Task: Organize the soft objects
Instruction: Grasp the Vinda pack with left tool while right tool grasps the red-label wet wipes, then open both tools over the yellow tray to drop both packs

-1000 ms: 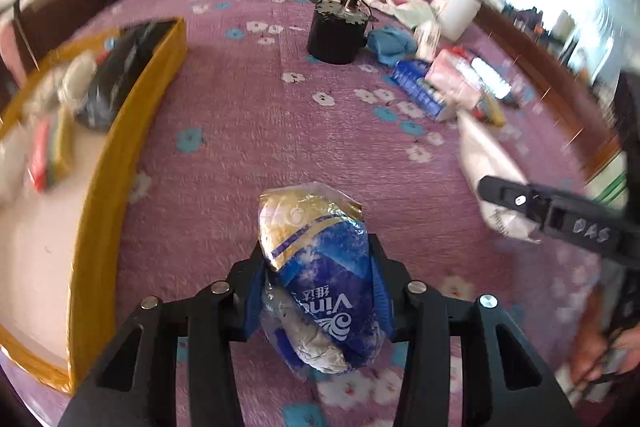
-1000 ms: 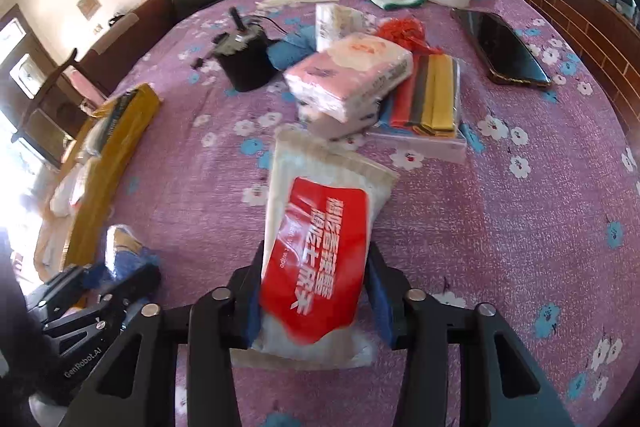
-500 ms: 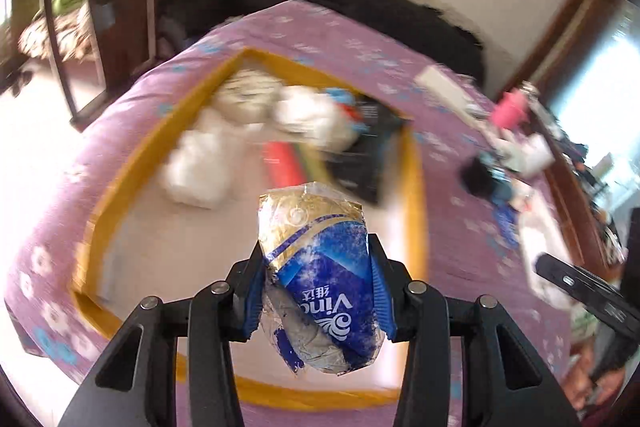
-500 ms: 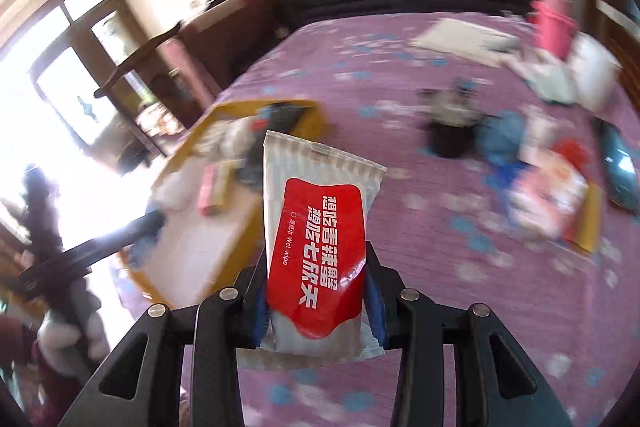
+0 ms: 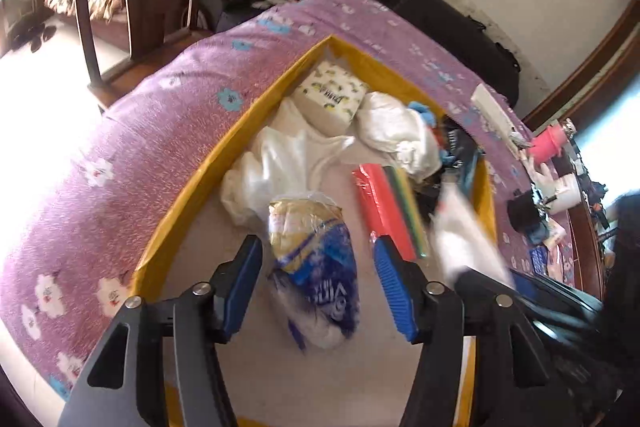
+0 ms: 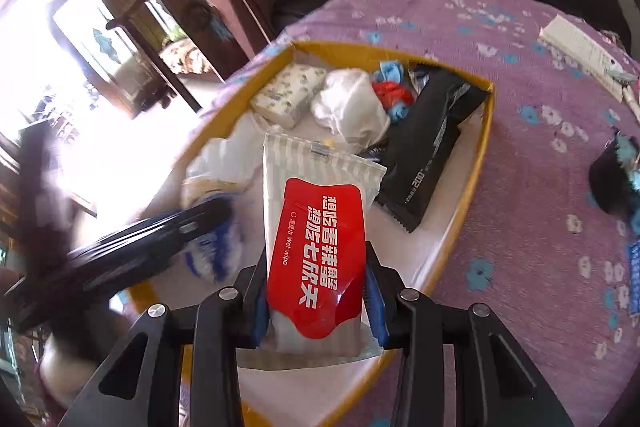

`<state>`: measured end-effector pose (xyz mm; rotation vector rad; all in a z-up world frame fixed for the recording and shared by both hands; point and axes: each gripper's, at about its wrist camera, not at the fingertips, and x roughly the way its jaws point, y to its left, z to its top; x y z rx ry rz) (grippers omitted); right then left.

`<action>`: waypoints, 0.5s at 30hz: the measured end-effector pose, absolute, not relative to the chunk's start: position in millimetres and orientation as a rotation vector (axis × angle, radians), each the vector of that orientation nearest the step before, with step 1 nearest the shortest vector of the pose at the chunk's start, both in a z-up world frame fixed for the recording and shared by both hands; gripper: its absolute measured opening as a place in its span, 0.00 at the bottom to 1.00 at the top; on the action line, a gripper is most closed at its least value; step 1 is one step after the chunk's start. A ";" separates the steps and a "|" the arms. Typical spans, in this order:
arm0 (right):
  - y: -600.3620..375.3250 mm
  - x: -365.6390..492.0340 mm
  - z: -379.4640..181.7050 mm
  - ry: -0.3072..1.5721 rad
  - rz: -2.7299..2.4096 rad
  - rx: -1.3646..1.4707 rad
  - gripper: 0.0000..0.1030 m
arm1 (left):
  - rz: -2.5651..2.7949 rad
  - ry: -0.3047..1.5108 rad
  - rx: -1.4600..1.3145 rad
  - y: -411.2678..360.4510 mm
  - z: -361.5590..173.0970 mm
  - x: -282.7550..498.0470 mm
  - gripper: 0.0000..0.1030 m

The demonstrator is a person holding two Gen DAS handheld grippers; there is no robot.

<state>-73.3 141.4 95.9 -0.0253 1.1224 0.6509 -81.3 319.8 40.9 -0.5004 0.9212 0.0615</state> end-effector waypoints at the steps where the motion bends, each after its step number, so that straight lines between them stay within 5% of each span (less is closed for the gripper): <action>1: 143.0 -70.9 91.3 1.130 0.628 -0.028 0.42 | 0.063 0.907 -0.492 319.2 45.6 -87.2 0.63; 3: 143.7 -68.4 86.6 1.135 0.585 -0.019 0.44 | 0.089 0.875 -0.482 316.8 53.1 -97.2 0.73; 6: 136.9 -64.9 85.2 1.133 0.571 0.017 0.62 | 0.096 0.842 -0.485 314.9 62.6 -107.6 0.74; 15: 46.2 -89.3 122.2 0.971 0.529 0.086 0.76 | 0.040 0.727 -0.488 276.2 100.7 -138.9 0.81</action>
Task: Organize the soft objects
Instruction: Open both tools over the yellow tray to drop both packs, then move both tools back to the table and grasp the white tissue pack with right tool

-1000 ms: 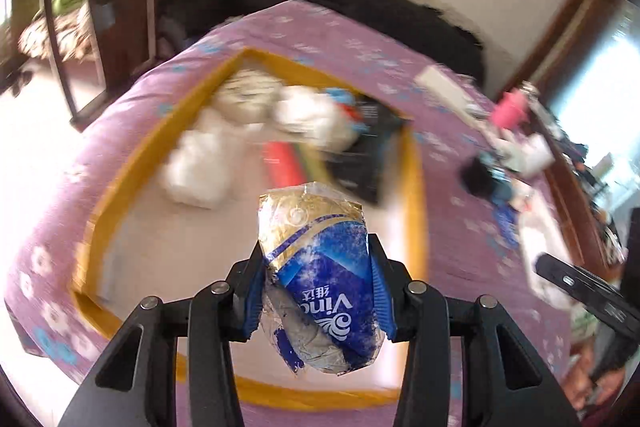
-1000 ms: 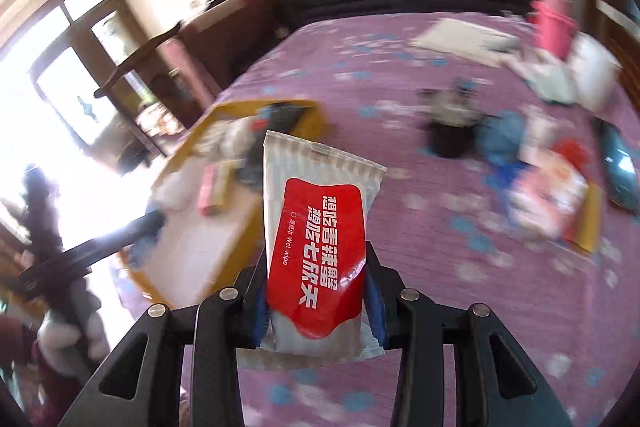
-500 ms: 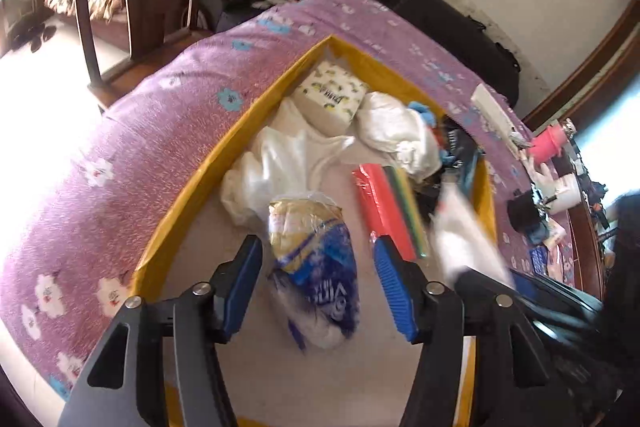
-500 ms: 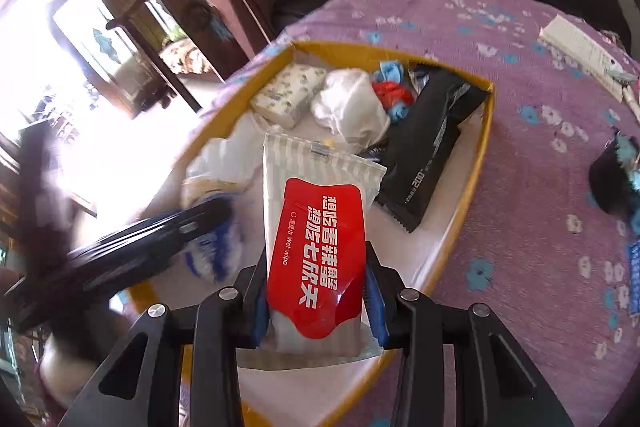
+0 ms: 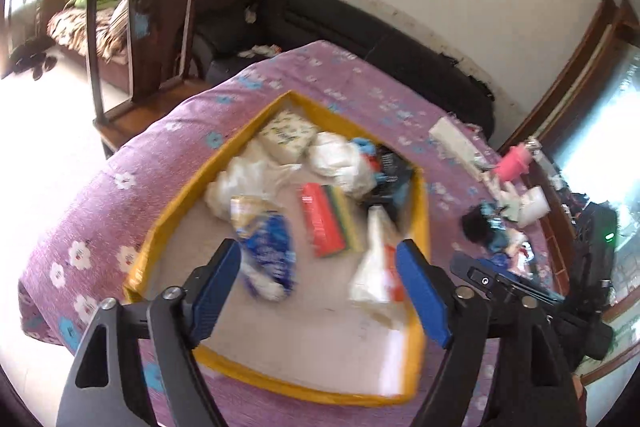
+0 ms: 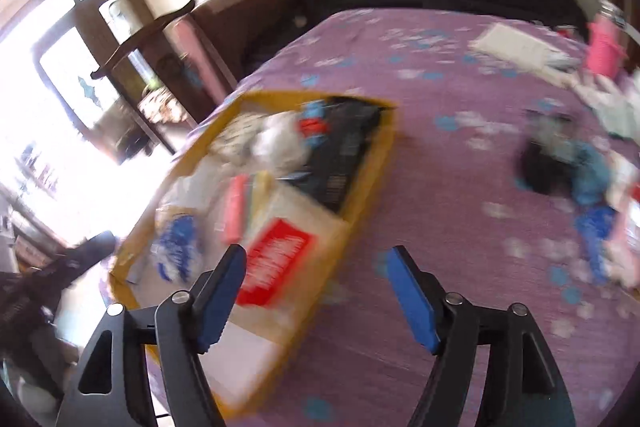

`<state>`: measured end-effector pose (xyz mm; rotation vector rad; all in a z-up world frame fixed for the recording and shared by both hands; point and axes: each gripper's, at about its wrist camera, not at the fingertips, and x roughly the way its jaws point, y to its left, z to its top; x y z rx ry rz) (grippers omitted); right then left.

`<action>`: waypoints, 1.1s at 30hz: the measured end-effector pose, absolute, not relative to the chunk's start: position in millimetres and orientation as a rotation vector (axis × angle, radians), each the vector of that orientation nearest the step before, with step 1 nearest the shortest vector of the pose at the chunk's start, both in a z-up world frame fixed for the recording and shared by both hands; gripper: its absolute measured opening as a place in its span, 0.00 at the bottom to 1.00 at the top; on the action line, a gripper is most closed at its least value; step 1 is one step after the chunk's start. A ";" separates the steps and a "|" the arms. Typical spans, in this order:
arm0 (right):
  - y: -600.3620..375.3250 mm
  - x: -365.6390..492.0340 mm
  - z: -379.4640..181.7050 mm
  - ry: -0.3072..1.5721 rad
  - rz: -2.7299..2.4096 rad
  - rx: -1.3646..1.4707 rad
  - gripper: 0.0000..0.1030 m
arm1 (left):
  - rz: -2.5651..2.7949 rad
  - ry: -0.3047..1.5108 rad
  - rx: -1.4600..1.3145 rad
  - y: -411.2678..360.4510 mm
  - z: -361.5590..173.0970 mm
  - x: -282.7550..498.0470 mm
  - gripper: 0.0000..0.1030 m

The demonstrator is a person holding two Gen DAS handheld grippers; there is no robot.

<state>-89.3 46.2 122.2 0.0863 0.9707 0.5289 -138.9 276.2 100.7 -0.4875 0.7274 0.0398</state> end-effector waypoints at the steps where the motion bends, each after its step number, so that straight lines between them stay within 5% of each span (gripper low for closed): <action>1: 26.3 -90.5 122.1 0.969 0.502 0.100 0.76 | 0.021 0.712 -0.491 267.3 103.9 -142.3 0.83; 13: -182.5 -67.4 120.5 0.932 0.080 0.254 0.75 | -0.223 0.819 -0.392 148.9 81.9 -132.9 0.83; 24: -174.1 60.7 98.0 1.001 0.001 0.201 0.73 | -0.204 0.845 -0.369 141.3 80.0 -133.6 0.83; 26: -162.7 76.2 77.7 1.079 0.020 0.200 0.54 | -0.193 0.850 -0.372 145.6 79.4 -134.3 0.83; 33: -118.8 25.5 71.0 1.175 0.301 0.129 0.48 | -0.193 0.854 -0.379 150.8 74.3 -134.0 0.83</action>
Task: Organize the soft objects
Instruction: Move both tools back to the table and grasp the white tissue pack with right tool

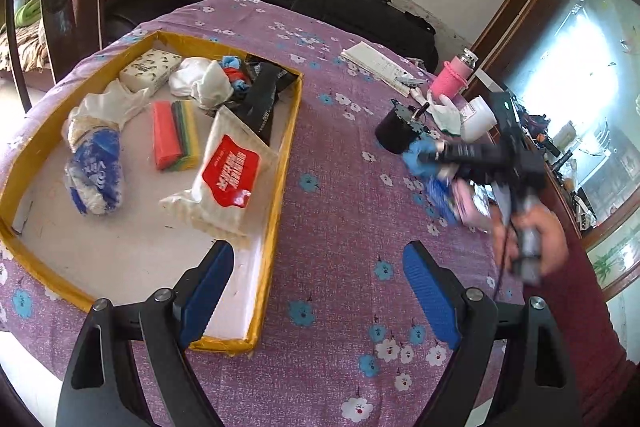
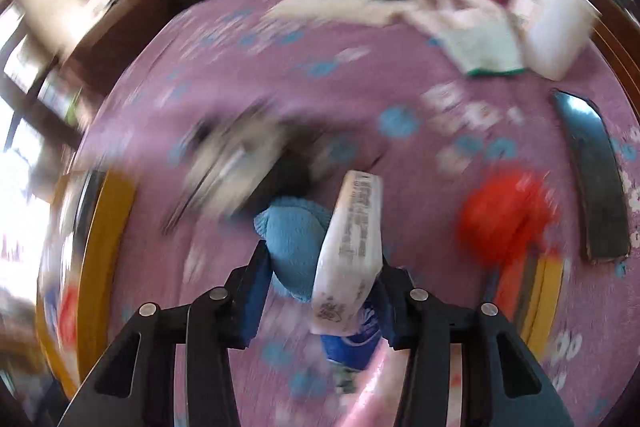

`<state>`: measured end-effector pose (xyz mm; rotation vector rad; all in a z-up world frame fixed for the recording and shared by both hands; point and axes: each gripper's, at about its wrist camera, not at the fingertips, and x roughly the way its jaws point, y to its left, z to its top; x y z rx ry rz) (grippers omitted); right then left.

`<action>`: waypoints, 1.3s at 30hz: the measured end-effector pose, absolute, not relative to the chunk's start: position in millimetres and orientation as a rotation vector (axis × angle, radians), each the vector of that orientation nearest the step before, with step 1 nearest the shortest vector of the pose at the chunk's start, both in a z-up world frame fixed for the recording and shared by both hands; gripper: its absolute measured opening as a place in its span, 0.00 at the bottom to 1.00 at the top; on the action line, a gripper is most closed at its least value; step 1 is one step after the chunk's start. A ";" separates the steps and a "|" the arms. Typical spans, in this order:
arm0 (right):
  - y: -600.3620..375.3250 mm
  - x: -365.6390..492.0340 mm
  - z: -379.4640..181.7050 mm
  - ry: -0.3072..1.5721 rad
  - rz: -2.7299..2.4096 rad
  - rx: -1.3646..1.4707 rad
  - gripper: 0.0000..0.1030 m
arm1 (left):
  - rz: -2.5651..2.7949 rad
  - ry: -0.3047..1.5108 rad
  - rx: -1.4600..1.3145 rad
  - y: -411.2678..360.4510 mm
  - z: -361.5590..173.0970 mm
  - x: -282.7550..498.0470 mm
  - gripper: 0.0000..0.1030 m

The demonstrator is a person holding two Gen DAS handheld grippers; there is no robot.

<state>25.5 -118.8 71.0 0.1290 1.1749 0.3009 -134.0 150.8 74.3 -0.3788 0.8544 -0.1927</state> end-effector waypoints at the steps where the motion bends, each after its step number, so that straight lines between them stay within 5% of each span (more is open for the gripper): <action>1: -109.2 8.6 71.0 1.197 0.369 0.101 0.48 | -0.206 0.858 -0.379 148.1 72.9 -134.0 0.83; 7: -101.9 -69.3 94.5 1.164 0.620 0.089 0.49 | -0.250 0.871 -0.357 131.8 70.5 -142.4 0.83; 11: -149.8 -86.7 114.2 1.058 0.479 0.183 0.62 | -0.260 0.874 -0.346 124.4 71.0 -149.6 0.83; 19: -181.4 -117.6 115.8 1.041 0.424 0.272 0.62 | -0.273 0.903 -0.323 108.0 64.2 -161.0 0.83; 32: -88.4 -100.4 73.9 1.098 0.413 0.309 0.62 | -0.240 0.910 -0.327 118.3 64.8 -176.6 0.83; 33: -88.2 -99.3 70.8 1.105 0.406 0.303 0.58 | -0.233 0.905 -0.326 120.1 66.0 -175.7 0.83; 35: -90.5 -98.9 64.6 1.124 0.393 0.290 0.23 | -0.222 0.897 -0.318 121.4 68.6 -171.2 0.83; 39: -111.3 -107.2 63.4 1.102 0.356 0.269 0.20 | -0.216 0.879 -0.273 114.2 74.4 -148.3 0.83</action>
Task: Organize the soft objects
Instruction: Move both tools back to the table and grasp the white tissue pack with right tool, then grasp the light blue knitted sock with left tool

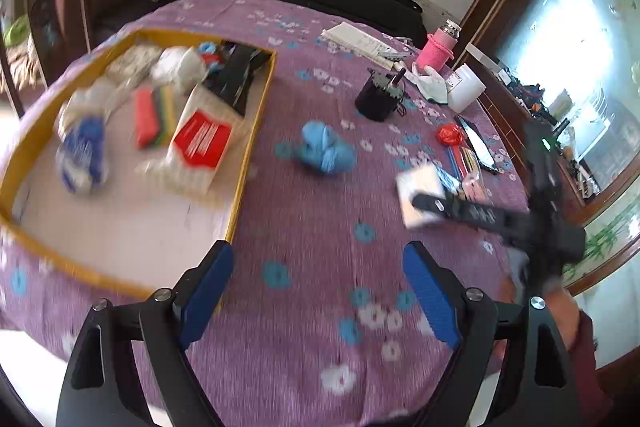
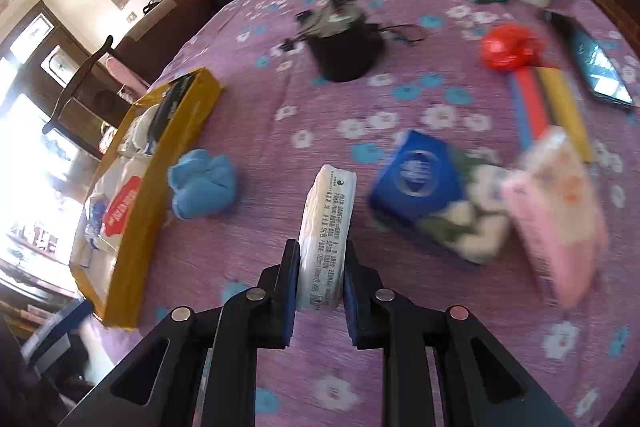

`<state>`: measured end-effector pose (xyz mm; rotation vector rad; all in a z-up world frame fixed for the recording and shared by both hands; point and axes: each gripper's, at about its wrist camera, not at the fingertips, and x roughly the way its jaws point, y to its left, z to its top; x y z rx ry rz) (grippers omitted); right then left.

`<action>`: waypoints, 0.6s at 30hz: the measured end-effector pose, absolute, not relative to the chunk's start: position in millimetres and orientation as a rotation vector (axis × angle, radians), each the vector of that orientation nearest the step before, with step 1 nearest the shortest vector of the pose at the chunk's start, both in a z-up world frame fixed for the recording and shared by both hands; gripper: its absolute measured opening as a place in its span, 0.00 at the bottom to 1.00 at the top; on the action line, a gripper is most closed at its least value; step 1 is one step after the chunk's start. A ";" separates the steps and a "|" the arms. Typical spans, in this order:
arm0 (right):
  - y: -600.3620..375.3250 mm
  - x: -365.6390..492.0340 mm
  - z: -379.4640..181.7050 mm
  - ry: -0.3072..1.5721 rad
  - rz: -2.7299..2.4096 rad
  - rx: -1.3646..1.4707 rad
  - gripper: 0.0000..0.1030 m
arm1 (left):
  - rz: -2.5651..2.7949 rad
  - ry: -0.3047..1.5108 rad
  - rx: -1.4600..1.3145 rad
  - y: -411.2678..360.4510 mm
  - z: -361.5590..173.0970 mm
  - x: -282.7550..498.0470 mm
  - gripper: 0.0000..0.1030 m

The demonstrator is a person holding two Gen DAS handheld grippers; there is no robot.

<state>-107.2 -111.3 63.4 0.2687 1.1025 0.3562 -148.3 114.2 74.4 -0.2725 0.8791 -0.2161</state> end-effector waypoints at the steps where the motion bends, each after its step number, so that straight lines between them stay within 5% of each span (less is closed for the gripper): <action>1: -117.9 -110.7 63.1 1.096 0.353 0.273 0.20 | -0.219 0.877 -0.257 111.0 75.2 -142.2 0.83; 16: -152.8 -122.6 54.9 1.068 0.398 0.333 0.20 | -0.101 1.025 0.046 49.1 18.8 -10.1 0.83; 18: -150.7 -121.7 55.3 1.069 0.397 0.325 0.20 | -0.101 1.021 0.095 42.9 15.5 -12.3 0.66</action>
